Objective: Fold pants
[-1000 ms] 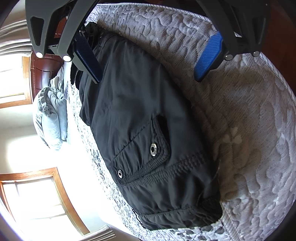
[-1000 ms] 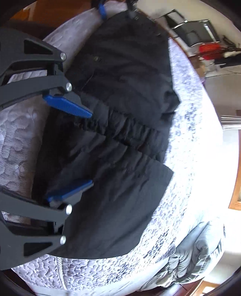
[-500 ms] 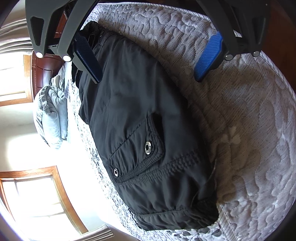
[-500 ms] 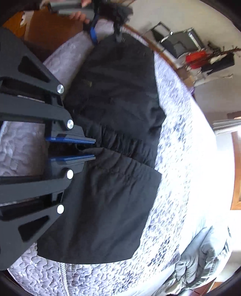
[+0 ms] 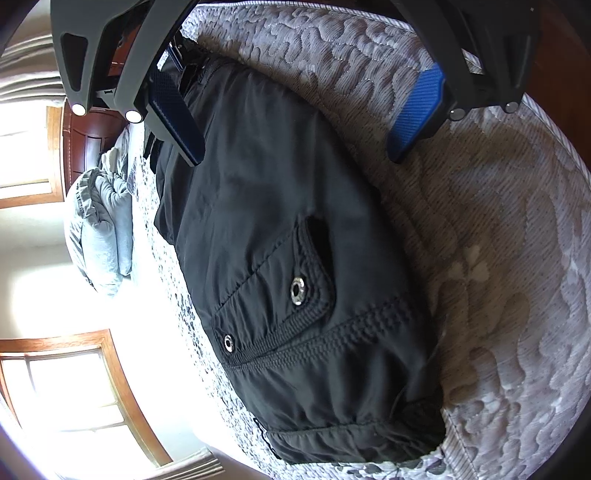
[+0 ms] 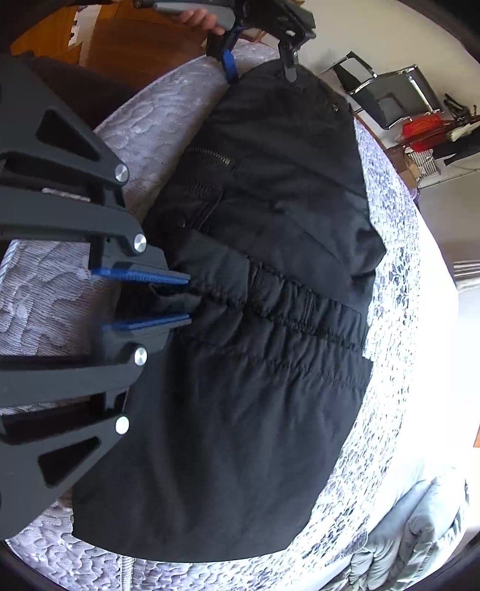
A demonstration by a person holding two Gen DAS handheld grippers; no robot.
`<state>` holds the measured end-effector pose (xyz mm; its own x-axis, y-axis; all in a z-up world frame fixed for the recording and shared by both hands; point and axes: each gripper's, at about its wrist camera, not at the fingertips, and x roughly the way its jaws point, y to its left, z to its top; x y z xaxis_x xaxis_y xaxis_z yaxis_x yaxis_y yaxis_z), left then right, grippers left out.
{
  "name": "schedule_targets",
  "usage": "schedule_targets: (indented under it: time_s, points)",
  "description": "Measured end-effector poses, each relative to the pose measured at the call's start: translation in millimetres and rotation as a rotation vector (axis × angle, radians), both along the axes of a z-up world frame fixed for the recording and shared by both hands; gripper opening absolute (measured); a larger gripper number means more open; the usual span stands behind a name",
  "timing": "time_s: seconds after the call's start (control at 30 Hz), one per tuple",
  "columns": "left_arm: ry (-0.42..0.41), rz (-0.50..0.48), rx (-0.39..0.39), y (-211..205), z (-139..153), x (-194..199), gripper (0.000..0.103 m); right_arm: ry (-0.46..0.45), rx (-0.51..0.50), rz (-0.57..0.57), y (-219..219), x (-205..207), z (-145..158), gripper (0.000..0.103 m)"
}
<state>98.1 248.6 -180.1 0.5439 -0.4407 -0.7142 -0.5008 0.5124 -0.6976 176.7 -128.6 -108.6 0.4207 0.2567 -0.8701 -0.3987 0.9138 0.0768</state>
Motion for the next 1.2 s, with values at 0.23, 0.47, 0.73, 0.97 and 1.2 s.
schedule_targets:
  time_s: [0.23,0.47,0.73,0.97,1.2]
  points:
    - [-0.029,0.03,-0.015,10.6,1.2,-6.6,0.099,-0.055,0.153,-0.056,-37.4,-12.2,45.6,0.05]
    - [-0.127,0.144,-0.102,39.7,-1.9,-21.0,0.099,-0.133,0.201,-0.217,-113.0,-25.0,75.9,0.061]
    - [-0.256,0.293,-0.322,63.5,-23.7,-22.9,0.099,-0.129,0.211,-0.374,-167.7,-28.9,65.3,0.061]
    - [-0.238,0.335,-0.359,71.7,-36.7,-6.3,0.099,-0.114,0.208,-0.411,-176.7,-25.1,54.7,0.061]
    - [-0.183,0.336,-0.287,68.9,-33.1,13.8,0.098,-0.104,0.198,-0.404,-170.4,-25.4,52.4,0.061]
